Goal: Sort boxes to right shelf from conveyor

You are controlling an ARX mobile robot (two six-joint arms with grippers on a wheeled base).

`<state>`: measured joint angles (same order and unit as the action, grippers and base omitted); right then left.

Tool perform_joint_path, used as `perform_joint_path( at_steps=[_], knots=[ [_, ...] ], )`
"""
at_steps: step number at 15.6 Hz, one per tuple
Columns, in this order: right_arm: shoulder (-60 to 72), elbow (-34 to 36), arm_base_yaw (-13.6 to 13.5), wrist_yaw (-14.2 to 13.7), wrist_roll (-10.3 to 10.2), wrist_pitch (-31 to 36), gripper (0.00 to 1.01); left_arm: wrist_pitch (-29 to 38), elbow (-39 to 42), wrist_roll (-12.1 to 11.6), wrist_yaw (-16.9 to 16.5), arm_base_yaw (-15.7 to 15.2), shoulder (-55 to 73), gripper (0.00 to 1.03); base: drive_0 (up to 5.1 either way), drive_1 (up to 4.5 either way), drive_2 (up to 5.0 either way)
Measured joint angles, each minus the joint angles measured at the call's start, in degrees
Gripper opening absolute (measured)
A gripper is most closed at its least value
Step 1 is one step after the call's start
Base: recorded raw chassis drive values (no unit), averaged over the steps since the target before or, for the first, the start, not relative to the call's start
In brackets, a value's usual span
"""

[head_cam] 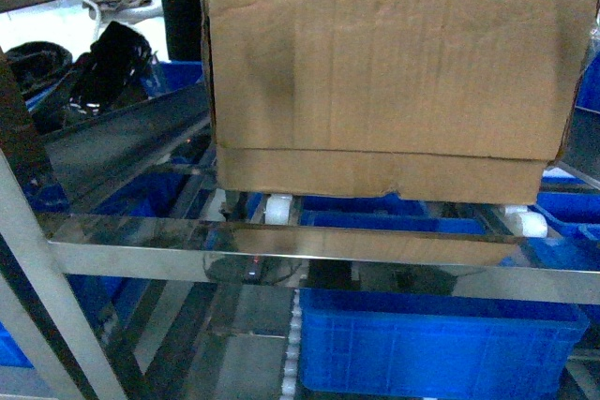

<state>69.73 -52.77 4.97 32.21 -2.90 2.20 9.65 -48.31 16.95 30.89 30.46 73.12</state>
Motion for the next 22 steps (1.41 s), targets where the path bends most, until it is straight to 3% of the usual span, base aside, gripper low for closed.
perform_joint_path(
  at_steps=[1, 2, 4, 7, 9, 16, 18, 19, 22],
  knots=[
    [-1.1, 5.0, -2.8, -10.8, 1.1, 11.1, 0.88, 10.7, 4.0, -3.0, -2.3, -1.4, -0.9, 0.88, 0.0, 0.0, 0.0],
    [-3.9, 11.7, -5.1, -20.2, 1.6, 18.8, 0.77, 18.5, 10.5, -7.8, -4.7, -3.3, -3.9, 0.77, 0.0, 0.0, 0.0],
    [-8.6, 21.2, -5.1, -31.2, 2.5, 28.1, 0.55, 25.8, 20.6, -13.3, -8.0, -8.5, -10.6, 0.56, 0.0, 0.0, 0.0],
    [-13.5, 30.2, -5.0, -32.1, 2.5, 31.5, 0.26, 26.8, 28.9, -15.7, -13.7, -12.9, -17.0, 0.27, 0.0, 0.0, 0.0],
    [-17.6, 36.0, -5.0, -32.2, 2.8, 32.8, 0.02, 26.7, 34.3, -15.8, -17.0, -17.2, -22.2, 0.01, 0.0, 0.0, 0.0],
    [-30.6, 46.3, -5.0, -32.2, 2.8, 29.9, 0.02, 21.2, 43.0, -16.1, -24.8, -24.5, -36.8, 0.02, 0.0, 0.0, 0.0],
    [-34.1, 47.9, -5.0, -32.2, 2.8, 28.1, 0.02, 18.5, 44.5, -16.1, -30.2, -29.4, -40.6, 0.02, 0.0, 0.0, 0.0],
    [-35.9, 48.5, -5.0, -32.2, 2.8, 27.1, 0.02, 17.4, 45.1, -16.1, -29.9, -30.9, -42.2, 0.02, 0.0, 0.0, 0.0],
    [-40.4, 49.9, -5.0, -32.2, 2.8, 23.7, 0.02, 14.1, 45.9, -16.1, -30.9, -30.3, -46.9, 0.02, 0.0, 0.0, 0.0]
  ],
)
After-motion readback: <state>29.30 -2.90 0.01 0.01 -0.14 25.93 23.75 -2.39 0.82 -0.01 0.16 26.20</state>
